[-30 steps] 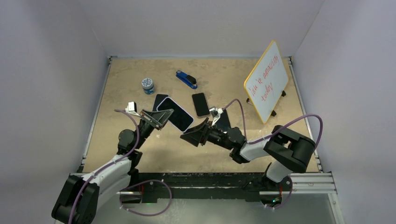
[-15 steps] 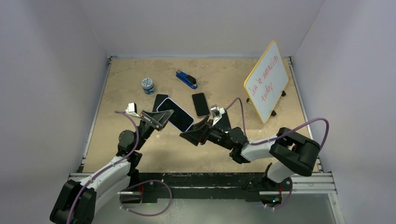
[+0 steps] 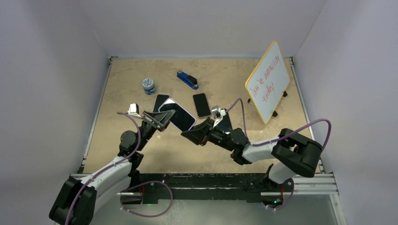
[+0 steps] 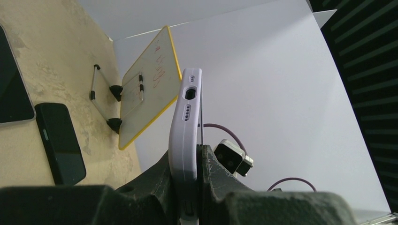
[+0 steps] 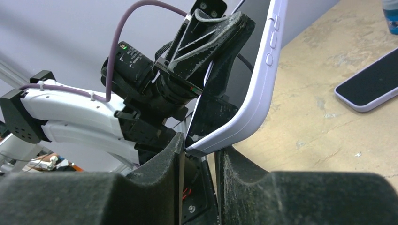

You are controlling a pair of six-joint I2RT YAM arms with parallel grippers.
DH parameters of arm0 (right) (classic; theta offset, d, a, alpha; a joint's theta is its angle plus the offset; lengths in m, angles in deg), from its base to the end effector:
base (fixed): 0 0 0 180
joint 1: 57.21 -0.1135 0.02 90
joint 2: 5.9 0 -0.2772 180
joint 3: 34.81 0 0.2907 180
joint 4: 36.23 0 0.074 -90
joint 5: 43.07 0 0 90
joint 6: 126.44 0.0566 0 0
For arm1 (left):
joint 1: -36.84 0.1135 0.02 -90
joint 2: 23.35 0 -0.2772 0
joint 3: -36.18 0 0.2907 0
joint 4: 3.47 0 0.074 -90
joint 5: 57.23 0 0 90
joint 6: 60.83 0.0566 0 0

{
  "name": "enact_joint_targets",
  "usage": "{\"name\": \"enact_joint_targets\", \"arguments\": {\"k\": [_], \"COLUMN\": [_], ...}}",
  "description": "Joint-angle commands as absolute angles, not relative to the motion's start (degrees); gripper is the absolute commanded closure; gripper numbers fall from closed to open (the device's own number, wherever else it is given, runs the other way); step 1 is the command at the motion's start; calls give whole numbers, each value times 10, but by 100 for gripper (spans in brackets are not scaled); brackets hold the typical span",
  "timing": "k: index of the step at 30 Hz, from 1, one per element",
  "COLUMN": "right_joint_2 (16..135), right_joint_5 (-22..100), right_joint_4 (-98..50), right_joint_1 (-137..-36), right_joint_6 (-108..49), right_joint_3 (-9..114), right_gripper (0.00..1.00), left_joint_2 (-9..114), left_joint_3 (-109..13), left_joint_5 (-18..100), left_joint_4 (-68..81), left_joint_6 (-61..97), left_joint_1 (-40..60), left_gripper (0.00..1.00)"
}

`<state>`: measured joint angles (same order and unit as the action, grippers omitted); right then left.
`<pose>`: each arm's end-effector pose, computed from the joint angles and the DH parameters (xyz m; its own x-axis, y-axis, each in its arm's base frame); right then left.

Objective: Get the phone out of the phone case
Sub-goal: Remove the phone case from the phone.

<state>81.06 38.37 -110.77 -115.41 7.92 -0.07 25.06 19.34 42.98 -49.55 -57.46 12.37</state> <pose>0.1528 0.2625 0.2099 -0.4952 0.5133 -0.7009 -0.7927 0.0632 0.6064 0.1863 -0.0958 0.2011 -0.5495 -0.8294 -0.1012 0.2608 -0.0551 -0.9638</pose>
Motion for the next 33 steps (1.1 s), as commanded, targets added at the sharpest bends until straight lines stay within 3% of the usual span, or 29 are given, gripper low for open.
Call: {"name": "enact_joint_targets", "arguments": {"k": [1,7,21,30,33], "right_joint_2": [807,808,901,856,808], "right_joint_5": [409,418,409,417,391], "right_joint_4": [-1195,-1169,-1304,-1261,-1177], "right_joint_1": [-1155,-1154,-1144,-1135,-1132], "right_joint_6": [-3,-83,-191,-179,-174], "right_joint_3": [7,-16,-68,-94,-100], "right_gripper": [85,100,100,100,90], "left_joint_2": [256,254,289,289,292], "left_joint_3": [186,187,155,85,36], "left_joint_5": [458,495,648,723,757], "left_joint_4": [-533,-517,-485,-387,-309], "left_joint_6": [-597,-610,-580,-480,-411], "left_joint_1": [113,113,113,133,161], "left_gripper": [100,100,100,100,100]}}
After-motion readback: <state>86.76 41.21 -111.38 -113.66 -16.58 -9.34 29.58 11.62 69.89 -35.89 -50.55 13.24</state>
